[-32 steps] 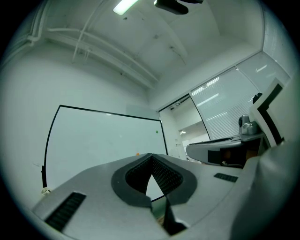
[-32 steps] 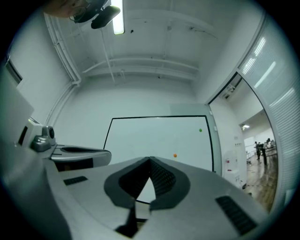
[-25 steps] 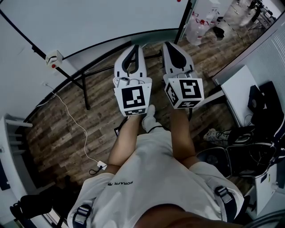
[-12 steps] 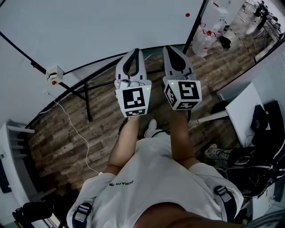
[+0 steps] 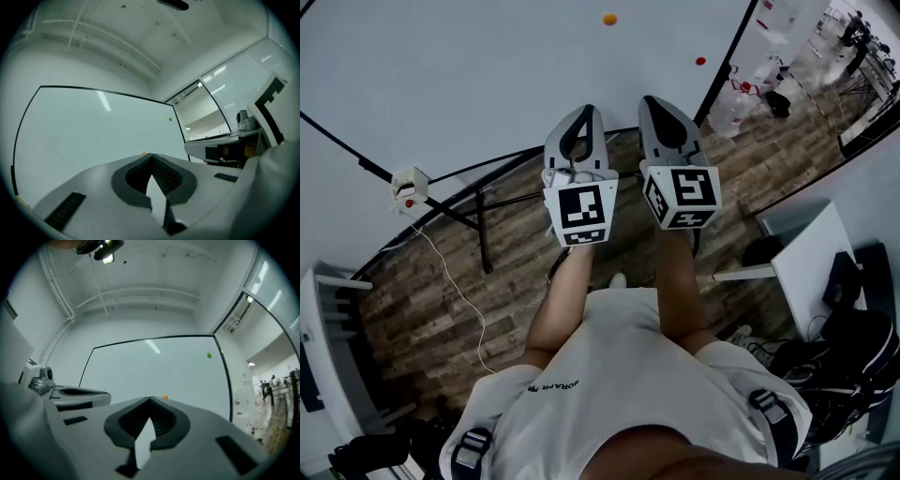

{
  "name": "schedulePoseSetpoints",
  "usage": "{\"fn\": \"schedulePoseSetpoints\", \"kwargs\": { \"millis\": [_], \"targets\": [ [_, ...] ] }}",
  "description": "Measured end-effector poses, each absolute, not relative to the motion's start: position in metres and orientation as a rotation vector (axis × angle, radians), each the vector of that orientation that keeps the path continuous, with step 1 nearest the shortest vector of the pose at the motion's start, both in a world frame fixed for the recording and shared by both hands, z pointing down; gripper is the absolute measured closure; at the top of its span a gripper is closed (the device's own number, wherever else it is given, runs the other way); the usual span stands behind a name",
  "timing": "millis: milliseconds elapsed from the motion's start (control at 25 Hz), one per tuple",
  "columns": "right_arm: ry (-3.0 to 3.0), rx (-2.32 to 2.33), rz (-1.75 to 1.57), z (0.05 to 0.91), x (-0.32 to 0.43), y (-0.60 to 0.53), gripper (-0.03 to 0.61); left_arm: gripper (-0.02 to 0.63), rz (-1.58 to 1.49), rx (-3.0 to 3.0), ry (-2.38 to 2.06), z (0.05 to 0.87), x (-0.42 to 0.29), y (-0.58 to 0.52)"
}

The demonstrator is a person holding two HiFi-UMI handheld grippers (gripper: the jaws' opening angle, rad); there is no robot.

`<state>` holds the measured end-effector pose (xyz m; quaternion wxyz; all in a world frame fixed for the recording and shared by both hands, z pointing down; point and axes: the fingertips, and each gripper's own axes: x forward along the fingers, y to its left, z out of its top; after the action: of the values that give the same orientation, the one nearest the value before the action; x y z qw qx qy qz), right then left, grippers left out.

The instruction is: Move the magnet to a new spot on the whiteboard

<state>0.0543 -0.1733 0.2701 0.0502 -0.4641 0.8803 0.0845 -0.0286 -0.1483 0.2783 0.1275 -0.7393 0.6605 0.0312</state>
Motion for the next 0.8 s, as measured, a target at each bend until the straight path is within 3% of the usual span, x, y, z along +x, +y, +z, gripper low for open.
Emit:
{"fn": "schedulePoseSetpoints", "kwargs": {
  "millis": [800],
  "targets": [
    [2.678,-1.445,0.224,0.275,0.021,-0.261,0.565,0.611,0.070,-2.184,1.911,0.281,-0.062,-0.230]
  ]
}}
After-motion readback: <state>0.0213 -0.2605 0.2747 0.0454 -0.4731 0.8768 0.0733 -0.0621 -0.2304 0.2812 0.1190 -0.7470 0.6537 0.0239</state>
